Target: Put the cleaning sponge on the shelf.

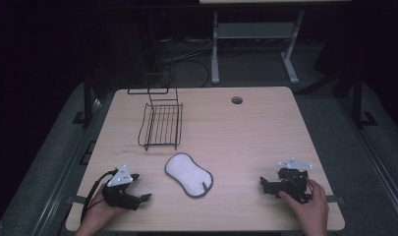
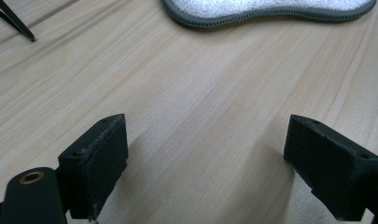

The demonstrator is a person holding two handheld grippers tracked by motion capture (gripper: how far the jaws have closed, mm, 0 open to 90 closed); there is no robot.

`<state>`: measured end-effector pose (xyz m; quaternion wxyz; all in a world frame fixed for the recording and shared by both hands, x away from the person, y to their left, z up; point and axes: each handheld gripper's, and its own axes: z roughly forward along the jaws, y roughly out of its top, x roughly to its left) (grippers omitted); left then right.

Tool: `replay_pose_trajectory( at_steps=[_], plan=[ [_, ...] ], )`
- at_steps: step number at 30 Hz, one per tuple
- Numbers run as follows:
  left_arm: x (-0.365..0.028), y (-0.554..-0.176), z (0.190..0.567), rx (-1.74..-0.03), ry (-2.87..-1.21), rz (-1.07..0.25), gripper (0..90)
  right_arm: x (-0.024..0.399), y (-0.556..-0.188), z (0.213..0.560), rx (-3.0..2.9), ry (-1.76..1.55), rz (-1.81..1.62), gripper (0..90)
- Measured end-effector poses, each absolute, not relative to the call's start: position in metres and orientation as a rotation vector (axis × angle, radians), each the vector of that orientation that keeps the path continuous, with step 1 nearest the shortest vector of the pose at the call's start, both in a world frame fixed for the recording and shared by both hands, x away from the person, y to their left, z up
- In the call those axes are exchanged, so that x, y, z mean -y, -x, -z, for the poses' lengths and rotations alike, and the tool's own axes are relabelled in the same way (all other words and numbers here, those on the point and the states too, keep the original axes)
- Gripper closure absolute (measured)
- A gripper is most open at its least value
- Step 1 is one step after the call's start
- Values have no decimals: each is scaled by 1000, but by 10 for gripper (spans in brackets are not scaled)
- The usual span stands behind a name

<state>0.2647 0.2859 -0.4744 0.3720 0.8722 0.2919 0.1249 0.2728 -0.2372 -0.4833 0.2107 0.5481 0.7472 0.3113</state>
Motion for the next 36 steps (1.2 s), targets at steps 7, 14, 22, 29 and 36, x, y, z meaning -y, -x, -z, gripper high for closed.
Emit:
replay_pose_trajectory(
  at_steps=[7, 14, 22, 29, 36],
  plan=[
    [-286, -267, 472, -776, -2231, -295, 137, 237, -273, 483, -2077, -1524, -865, 0],
    [-283, -274, 464, -784, -2225, -325, 156, 237, -273, 483, -2077, -1523, -865, 0],
    [-269, -288, 451, -741, -2209, -294, 276, 237, -273, 483, -2077, -1523, -865, 0],
    [-255, -304, 443, -714, -2212, -281, 410, 237, -273, 483, -2077, -1524, -865, 0],
    [-248, -313, 439, -709, -2219, -264, 546, 237, -273, 483, -2076, -1524, -865, 0]
  ],
)
